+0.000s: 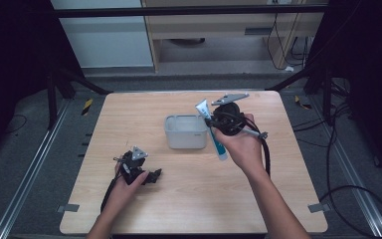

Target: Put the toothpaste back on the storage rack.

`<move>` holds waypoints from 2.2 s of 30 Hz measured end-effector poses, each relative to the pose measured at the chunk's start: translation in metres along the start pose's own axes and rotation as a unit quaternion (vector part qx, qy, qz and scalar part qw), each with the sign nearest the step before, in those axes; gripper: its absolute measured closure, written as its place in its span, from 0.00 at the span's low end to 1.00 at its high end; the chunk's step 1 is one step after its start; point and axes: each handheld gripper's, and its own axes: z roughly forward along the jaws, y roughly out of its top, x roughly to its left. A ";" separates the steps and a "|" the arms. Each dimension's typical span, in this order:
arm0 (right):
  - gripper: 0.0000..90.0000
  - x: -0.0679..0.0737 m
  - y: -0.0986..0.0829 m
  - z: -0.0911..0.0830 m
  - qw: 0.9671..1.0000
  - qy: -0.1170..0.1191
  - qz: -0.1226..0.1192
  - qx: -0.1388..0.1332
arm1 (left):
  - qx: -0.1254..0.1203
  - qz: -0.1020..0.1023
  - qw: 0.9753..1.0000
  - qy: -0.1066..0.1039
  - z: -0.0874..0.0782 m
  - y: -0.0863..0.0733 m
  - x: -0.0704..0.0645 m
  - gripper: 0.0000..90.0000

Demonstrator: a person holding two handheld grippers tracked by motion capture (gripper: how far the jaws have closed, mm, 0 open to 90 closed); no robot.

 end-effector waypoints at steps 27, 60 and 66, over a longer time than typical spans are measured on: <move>0.89 0.013 0.031 0.008 0.997 -0.011 0.020 -0.071 | 0.000 -0.001 1.000 0.001 0.000 0.000 0.000 0.00; 0.89 0.018 0.050 0.022 0.992 -0.041 0.016 -0.119 | 0.000 0.000 1.000 0.000 0.000 0.000 0.000 0.00; 0.89 0.019 0.053 0.025 0.991 -0.042 0.018 -0.123 | 0.000 0.000 1.000 0.000 0.000 0.000 0.000 0.00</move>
